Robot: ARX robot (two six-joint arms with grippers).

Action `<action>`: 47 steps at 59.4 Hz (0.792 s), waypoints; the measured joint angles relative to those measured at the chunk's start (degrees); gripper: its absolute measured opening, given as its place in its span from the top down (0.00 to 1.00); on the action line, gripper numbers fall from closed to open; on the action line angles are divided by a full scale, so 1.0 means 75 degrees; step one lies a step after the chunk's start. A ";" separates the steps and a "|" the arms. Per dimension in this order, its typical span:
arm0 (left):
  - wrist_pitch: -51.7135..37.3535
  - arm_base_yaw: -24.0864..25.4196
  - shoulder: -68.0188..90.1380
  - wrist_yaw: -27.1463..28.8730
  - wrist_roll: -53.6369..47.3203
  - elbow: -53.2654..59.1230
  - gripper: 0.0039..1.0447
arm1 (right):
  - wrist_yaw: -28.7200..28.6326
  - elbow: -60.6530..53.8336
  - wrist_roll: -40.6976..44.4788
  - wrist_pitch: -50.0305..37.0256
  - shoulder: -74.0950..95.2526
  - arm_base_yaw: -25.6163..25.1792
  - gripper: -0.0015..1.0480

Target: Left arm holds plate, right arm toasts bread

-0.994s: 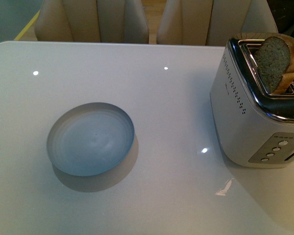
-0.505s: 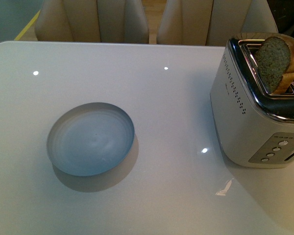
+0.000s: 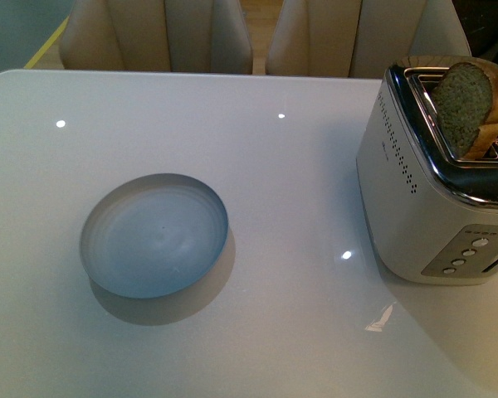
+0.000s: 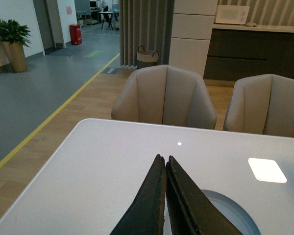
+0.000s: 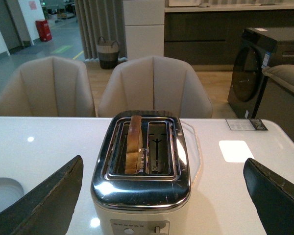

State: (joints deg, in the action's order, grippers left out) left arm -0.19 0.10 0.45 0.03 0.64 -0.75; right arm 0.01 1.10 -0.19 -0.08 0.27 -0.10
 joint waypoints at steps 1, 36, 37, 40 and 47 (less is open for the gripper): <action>0.0000 0.0000 -0.0006 0.0000 0.0000 0.0000 0.97 | 0.0000 0.0000 0.0000 0.0000 0.0000 0.0000 0.09; 0.0012 0.0000 -0.0012 -0.0003 0.0000 0.0000 0.39 | 0.0000 0.0000 0.0000 0.0000 0.0000 0.0000 0.09; 0.0012 0.0000 -0.0012 -0.0003 0.0000 0.0000 0.36 | 0.0000 0.0000 0.0000 0.0000 0.0000 0.0000 0.09; 0.0012 0.0000 -0.0012 -0.0003 0.0000 0.0000 0.27 | 0.0000 0.0000 0.0000 0.0000 0.0000 0.0000 0.09; 0.0012 0.0000 -0.0012 -0.0003 -0.0003 0.0000 0.06 | 0.0000 -0.0003 0.0000 0.0000 0.0000 0.0000 0.09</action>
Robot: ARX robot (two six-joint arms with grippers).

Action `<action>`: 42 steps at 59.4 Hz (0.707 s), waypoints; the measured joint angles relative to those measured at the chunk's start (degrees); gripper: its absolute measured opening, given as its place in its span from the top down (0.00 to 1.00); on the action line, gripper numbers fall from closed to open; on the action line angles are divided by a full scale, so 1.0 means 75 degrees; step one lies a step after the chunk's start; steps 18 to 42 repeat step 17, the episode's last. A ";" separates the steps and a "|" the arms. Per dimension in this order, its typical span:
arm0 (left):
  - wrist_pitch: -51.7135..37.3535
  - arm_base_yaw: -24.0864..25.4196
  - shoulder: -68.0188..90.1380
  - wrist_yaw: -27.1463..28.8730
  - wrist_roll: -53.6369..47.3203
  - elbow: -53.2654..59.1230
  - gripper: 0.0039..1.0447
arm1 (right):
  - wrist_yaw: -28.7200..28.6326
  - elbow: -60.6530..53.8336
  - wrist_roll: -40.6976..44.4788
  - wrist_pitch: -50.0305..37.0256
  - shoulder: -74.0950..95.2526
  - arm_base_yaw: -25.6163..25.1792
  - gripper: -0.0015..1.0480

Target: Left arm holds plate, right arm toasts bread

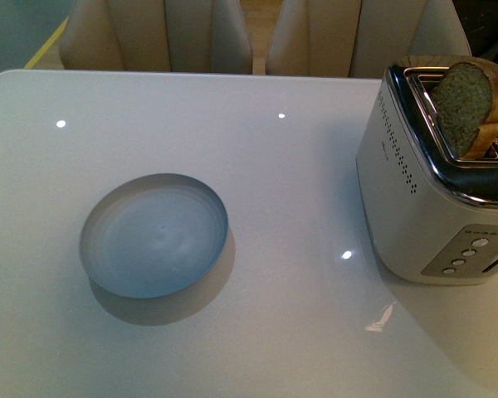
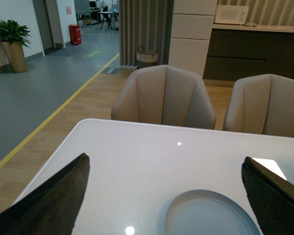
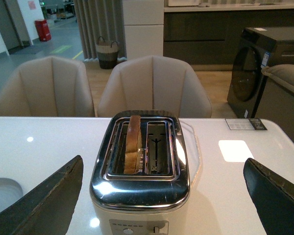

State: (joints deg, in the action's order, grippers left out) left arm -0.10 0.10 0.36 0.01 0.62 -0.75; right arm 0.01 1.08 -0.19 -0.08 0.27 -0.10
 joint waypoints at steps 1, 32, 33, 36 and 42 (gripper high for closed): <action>0.0000 0.0000 0.0000 0.0000 -0.0006 0.0000 0.05 | 0.0000 0.0003 0.0000 0.0000 0.0000 0.0000 0.09; 0.0000 0.0000 0.0000 0.0000 -0.0012 0.0000 0.07 | 0.0000 0.0003 0.0000 0.0000 0.0000 0.0000 0.09; 0.0000 0.0000 0.0000 0.0000 -0.0012 0.0000 0.07 | 0.0000 0.0003 0.0000 0.0000 0.0000 0.0000 0.09; 0.0000 0.0000 0.0000 0.0000 -0.0012 0.0000 0.07 | 0.0000 0.0003 0.0000 0.0000 0.0000 0.0000 0.09; 0.0000 0.0000 0.0000 0.0000 -0.0012 0.0000 0.07 | 0.0000 0.0003 0.0000 0.0000 0.0000 0.0000 0.09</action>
